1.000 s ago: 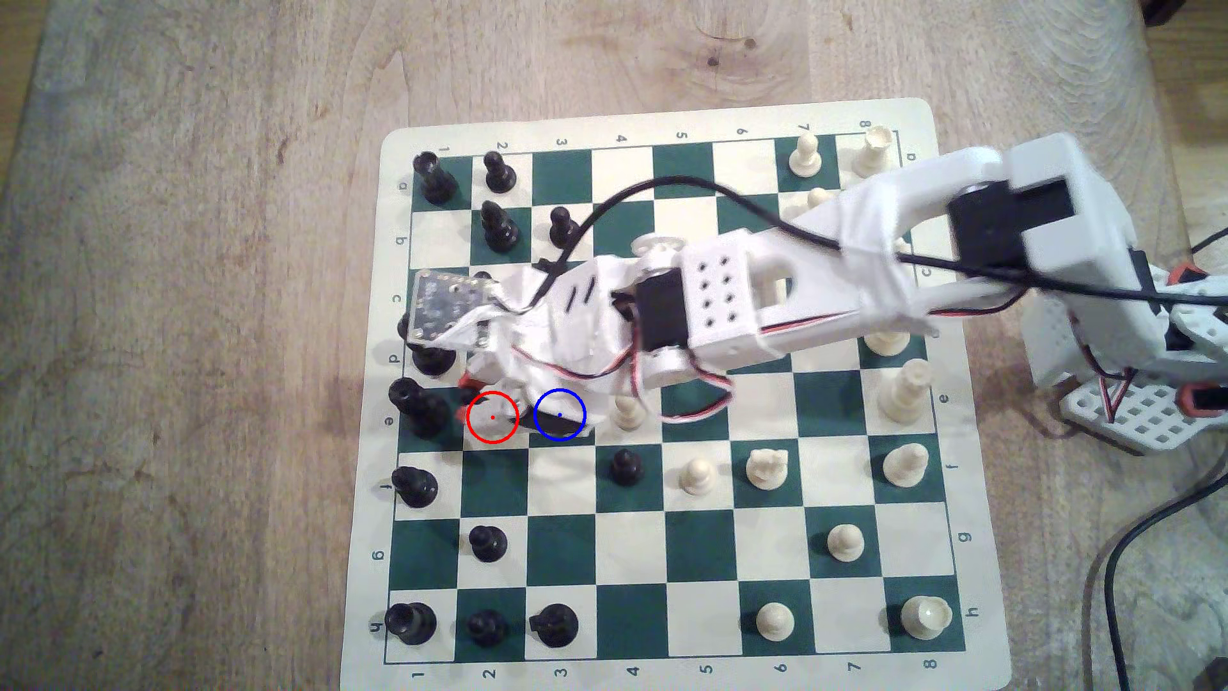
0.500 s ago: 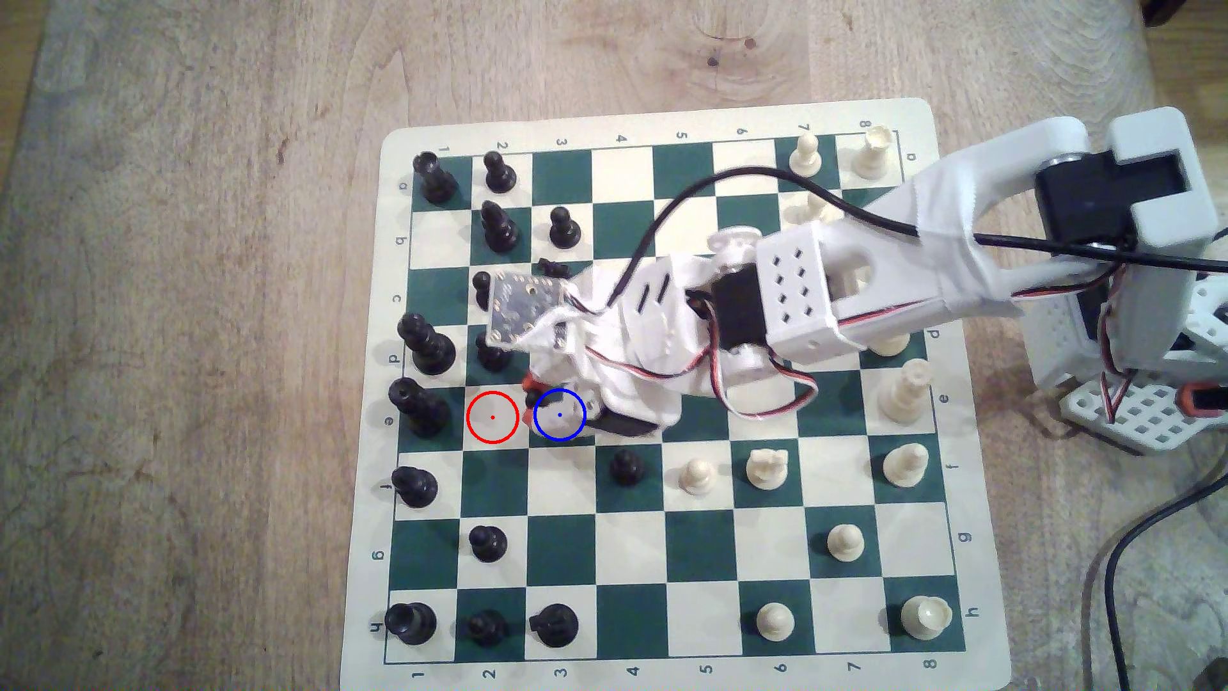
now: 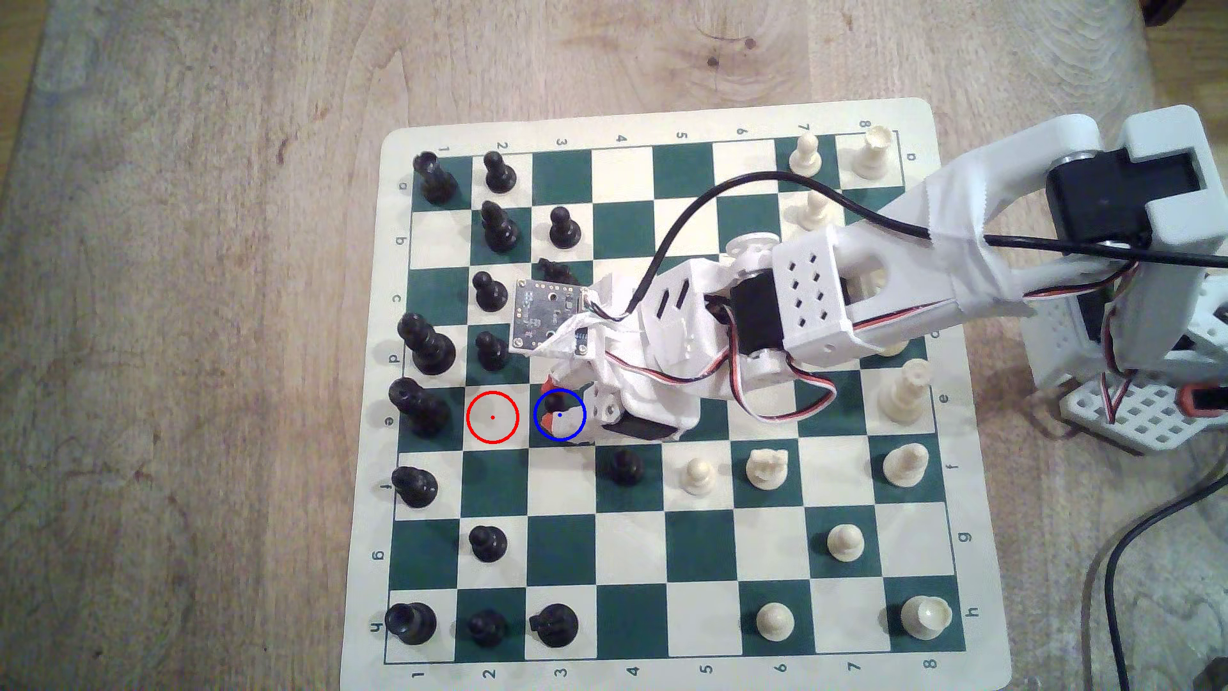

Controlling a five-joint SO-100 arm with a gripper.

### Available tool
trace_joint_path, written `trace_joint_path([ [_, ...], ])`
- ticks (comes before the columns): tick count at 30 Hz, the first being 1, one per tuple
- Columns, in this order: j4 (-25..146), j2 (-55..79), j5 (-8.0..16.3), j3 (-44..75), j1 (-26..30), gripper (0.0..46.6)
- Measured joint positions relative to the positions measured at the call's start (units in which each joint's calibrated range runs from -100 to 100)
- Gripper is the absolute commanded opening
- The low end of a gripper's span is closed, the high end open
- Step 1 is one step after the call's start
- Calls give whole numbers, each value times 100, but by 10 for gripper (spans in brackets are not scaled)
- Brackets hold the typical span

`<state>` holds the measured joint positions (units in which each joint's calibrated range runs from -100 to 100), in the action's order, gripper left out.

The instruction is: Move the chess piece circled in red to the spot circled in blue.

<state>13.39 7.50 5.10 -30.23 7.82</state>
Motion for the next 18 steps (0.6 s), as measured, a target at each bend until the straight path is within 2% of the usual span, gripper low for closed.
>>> trace_joint_path([
  [18,-80,0,0,0,-74,3],
])
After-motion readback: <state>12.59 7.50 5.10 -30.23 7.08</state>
